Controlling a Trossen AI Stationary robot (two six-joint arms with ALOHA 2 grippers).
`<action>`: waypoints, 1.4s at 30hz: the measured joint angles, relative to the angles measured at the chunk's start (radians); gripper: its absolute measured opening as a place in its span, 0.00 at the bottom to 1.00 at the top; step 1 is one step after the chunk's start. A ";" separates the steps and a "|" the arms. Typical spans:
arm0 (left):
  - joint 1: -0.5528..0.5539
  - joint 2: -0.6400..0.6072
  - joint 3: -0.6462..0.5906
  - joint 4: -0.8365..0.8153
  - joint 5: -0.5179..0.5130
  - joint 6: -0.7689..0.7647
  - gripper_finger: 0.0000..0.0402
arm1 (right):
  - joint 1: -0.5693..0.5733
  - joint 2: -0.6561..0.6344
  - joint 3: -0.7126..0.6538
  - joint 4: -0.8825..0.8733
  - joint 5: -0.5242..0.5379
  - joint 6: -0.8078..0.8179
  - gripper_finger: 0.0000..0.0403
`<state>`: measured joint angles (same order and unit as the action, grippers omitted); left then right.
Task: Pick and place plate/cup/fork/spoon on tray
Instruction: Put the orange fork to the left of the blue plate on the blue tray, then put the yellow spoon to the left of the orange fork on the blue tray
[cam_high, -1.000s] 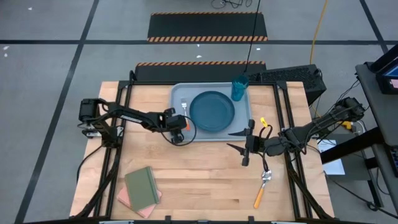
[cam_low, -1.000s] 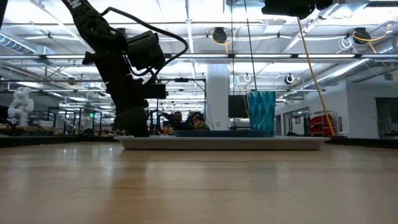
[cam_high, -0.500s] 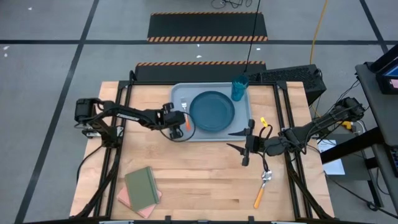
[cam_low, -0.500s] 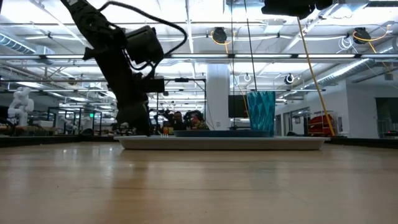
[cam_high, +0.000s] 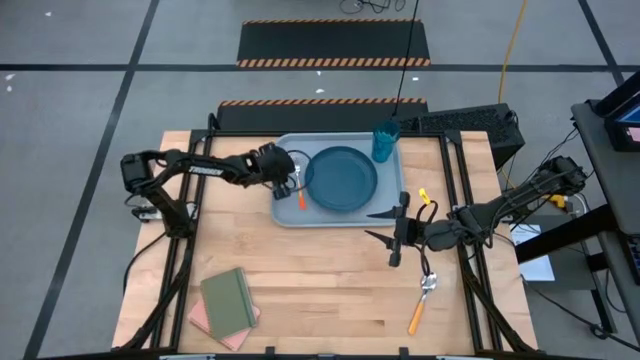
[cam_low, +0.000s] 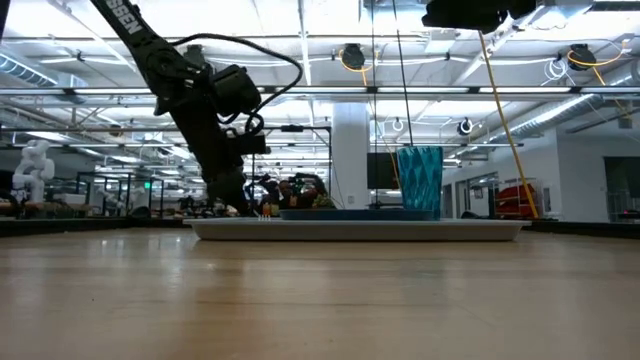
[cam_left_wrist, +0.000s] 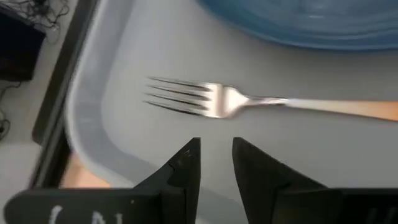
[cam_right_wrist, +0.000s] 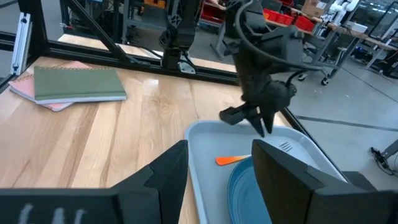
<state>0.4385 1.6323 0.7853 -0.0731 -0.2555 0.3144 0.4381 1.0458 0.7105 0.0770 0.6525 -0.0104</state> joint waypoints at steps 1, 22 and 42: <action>0.011 0.007 0.000 0.016 0.006 0.012 0.24 | 0.000 0.000 0.000 -0.004 0.000 0.004 0.42; 0.050 0.229 0.148 0.068 0.045 0.136 0.24 | -0.001 0.000 -0.085 0.024 0.004 0.047 0.42; -0.015 0.229 0.313 -0.231 -0.130 0.044 0.24 | 0.000 0.000 -0.085 0.020 0.002 0.164 0.42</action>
<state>0.4231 1.8611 1.0985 -0.3044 -0.3852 0.3582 0.4377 1.0454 0.6250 0.0969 0.6541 0.1535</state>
